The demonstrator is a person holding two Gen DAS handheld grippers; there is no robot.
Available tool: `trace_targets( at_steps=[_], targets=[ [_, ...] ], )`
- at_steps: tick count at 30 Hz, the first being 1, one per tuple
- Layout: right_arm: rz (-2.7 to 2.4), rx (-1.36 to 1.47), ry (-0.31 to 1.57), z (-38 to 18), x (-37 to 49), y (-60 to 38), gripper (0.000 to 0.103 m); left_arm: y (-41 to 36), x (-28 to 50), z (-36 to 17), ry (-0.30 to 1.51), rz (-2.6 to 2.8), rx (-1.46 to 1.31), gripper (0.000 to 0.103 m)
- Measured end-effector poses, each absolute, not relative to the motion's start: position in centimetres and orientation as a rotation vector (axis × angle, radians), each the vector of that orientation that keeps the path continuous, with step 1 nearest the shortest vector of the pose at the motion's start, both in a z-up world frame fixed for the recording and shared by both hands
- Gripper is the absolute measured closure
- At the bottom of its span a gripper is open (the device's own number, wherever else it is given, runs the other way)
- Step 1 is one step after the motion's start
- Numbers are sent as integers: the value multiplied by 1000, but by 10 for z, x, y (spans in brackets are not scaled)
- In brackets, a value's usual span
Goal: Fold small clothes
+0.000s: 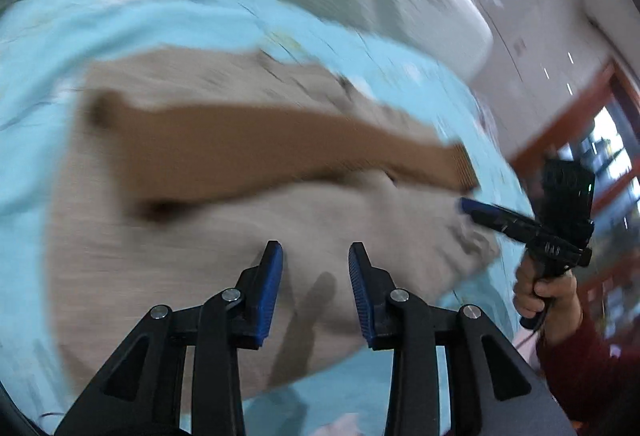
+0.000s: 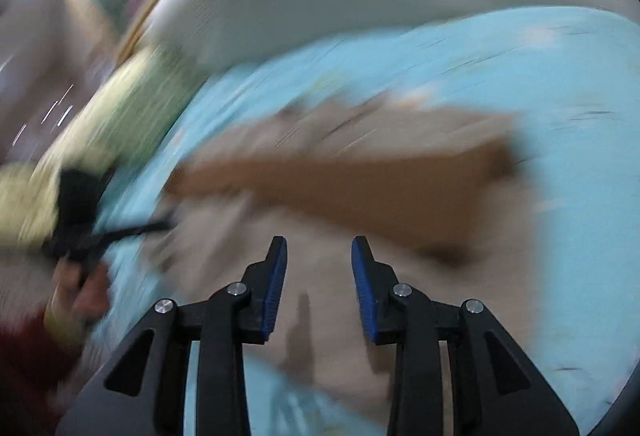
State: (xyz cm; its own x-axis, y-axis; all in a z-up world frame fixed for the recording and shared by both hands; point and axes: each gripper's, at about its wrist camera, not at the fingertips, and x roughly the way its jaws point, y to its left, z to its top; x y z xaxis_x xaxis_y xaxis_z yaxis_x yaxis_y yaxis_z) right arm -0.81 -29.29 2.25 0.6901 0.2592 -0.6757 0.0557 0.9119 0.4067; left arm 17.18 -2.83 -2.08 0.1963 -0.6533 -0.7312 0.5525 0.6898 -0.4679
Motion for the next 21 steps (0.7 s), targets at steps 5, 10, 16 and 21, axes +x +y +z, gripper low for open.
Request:
trace_targets(
  at_steps=[5, 10, 16, 21],
  targets=[
    [114, 277, 930, -2, 29, -280, 68, -56, 193, -36, 1110, -819, 29, 70],
    [-100, 305, 888, 3, 57, -334, 83, -40, 257, -39, 1136, -797, -117, 90],
    [-366, 451, 786, 11, 62, -392, 80, -11, 317, -28, 1039, -531, -175, 67],
    [-404, 562, 728, 14, 36, -405, 80, 26, 331, -34, 1047, -479, -329, 67]
  ],
)
